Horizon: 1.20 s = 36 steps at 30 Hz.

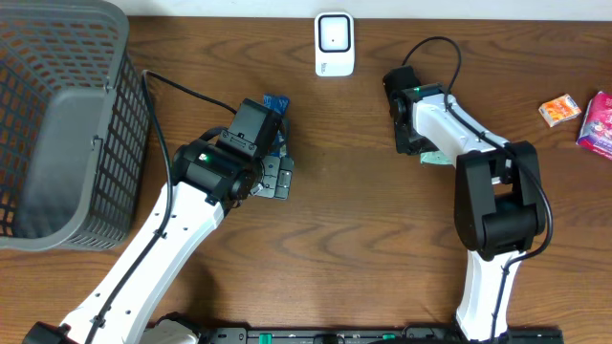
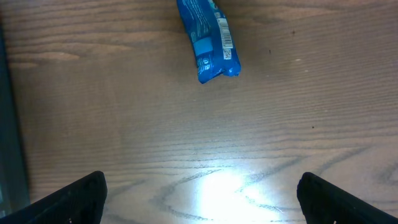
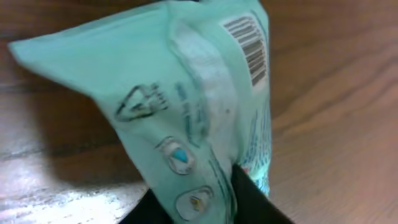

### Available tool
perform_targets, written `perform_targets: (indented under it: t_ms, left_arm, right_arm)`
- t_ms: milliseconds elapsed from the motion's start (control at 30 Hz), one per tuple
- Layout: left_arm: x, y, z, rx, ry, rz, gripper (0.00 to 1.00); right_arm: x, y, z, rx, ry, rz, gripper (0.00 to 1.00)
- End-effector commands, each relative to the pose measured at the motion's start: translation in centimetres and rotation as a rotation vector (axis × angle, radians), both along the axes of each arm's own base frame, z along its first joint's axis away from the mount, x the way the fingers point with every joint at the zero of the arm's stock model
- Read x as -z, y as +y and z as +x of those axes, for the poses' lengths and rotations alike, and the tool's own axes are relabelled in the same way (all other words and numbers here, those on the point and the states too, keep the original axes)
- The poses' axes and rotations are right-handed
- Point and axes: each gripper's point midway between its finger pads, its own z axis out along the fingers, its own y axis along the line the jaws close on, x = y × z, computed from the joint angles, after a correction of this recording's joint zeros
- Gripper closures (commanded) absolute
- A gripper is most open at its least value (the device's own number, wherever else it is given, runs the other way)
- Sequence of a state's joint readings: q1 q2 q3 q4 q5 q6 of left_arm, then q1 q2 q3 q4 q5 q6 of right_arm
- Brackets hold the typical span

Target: Scan the item barcode

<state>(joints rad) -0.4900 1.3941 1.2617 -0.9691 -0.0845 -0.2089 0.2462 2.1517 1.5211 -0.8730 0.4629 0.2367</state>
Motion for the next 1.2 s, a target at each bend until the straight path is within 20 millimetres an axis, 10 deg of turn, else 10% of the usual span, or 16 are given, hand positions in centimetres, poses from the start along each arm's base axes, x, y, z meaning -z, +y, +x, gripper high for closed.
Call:
perform_targets:
  t_ms: [0, 500, 733, 933, 1167]
  left_arm:
    - [0.1, 0.2, 0.0, -0.003, 0.003, 0.008, 0.02]
    - [0.1, 0.2, 0.0, -0.003, 0.003, 0.008, 0.02]
    - [0.1, 0.2, 0.0, -0.003, 0.003, 0.008, 0.02]
    - [0.1, 0.2, 0.0, -0.003, 0.003, 0.008, 0.02]
    - [0.1, 0.2, 0.0, -0.003, 0.003, 0.008, 0.02]
  right_arm:
    - [1.3, 2.2, -1.1, 0.014, 0.051, 0.155, 0.94]
    - [-8.4, 15.5, 2.2, -0.118, 0.071, 1.133, 0.99]
    - [-7.4, 18.2, 0.4, -0.099, 0.125, 1.451, 0.99]
    - [-4.9, 18.0, 0.0, 0.066, 0.136, 1.553, 0.95]
    - [-2.2, 11.0, 2.5, 0.171, -0.012, 1.382, 0.52]
